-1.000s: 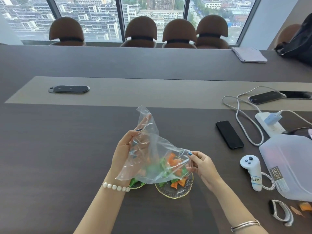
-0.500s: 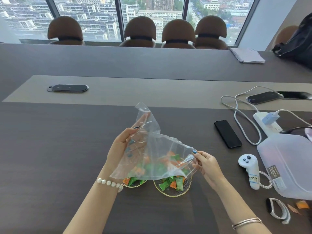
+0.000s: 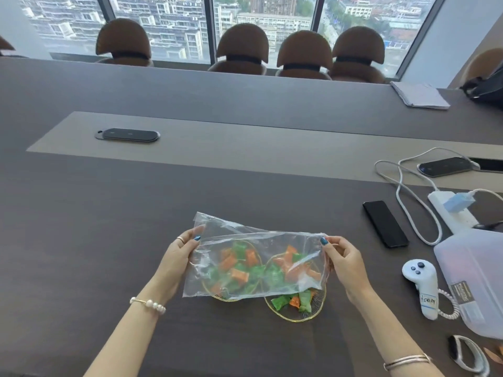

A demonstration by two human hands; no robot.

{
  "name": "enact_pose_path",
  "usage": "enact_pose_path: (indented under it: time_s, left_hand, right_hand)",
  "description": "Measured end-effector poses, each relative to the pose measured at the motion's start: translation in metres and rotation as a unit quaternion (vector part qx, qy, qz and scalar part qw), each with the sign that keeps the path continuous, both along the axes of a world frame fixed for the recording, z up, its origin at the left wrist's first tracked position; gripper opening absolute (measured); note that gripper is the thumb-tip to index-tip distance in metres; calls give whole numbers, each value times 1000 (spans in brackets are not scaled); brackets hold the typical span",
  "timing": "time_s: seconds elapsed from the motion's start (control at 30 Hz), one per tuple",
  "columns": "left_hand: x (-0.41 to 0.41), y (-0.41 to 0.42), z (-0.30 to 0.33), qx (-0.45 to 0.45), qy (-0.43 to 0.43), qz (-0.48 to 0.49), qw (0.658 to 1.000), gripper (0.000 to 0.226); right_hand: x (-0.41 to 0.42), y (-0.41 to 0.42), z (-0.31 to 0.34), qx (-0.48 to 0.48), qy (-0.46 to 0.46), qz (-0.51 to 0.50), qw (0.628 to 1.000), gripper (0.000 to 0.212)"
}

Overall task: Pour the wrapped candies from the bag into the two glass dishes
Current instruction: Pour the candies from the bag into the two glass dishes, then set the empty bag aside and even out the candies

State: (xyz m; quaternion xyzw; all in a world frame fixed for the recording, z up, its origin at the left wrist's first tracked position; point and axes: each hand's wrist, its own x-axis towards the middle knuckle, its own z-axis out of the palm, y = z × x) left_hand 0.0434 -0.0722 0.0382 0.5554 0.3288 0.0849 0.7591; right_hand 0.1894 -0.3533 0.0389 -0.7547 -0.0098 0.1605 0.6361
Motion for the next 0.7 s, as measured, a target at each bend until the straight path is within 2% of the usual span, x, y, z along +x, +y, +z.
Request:
enact_pose_path:
  time_s: [0.13,0.27,0.37,0.47,0.7]
  left_hand:
    - [-12,38,0,80,-26,26,996,39]
    - [-26,91,12,149,-35,65,986,39]
    - [-46,139,19,183,-33,118,975,37]
    - [-70,187,11,208,2,157,965,33]
    - [-113,264,-43,232,91,186,950,24]
  right_hand:
    - [-4,46,12,22,-22,23,999,8]
    - [-10,111,17,31,-31,41,998,19]
    - [-17,172,20,40,-29,75,996,14]
    - [-26,232,14,19,-36,119,992,7]
    - [-55,334,-27,-55,-8,169,984,7]
